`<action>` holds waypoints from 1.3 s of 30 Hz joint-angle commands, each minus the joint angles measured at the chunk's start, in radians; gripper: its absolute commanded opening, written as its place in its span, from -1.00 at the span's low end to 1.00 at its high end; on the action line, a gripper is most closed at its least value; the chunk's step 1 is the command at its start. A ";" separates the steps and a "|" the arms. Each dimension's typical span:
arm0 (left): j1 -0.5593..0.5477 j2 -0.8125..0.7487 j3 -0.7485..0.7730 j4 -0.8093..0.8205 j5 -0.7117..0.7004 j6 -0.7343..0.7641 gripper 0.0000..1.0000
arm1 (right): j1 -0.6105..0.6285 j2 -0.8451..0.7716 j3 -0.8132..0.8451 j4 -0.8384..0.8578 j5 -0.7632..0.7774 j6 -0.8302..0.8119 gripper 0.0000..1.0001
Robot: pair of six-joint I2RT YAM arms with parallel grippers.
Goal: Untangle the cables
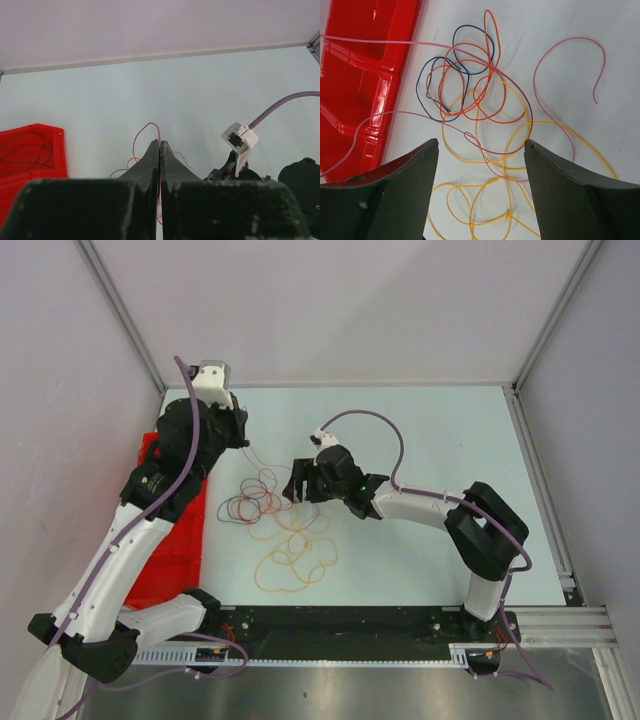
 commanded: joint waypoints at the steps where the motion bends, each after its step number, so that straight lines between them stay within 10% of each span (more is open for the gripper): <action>1: 0.007 -0.010 0.043 0.000 -0.013 0.005 -0.99 | -0.018 0.034 0.008 0.030 0.009 0.056 0.47; 14: 0.007 -0.008 0.065 -0.021 -0.008 -0.001 -0.99 | -0.057 0.120 0.020 0.144 -0.080 0.097 0.16; 20: 0.007 -0.017 0.071 -0.032 -0.046 0.008 -0.99 | -0.042 0.134 0.079 0.155 -0.118 0.085 -1.00; 29: 0.026 -0.020 0.167 -0.133 -0.302 0.083 -0.99 | 0.038 0.130 0.311 0.081 -0.168 0.004 -1.00; 39: 0.053 -0.095 0.241 -0.168 -0.459 0.144 -0.99 | 0.119 0.347 0.941 -0.095 -0.294 -0.067 -1.00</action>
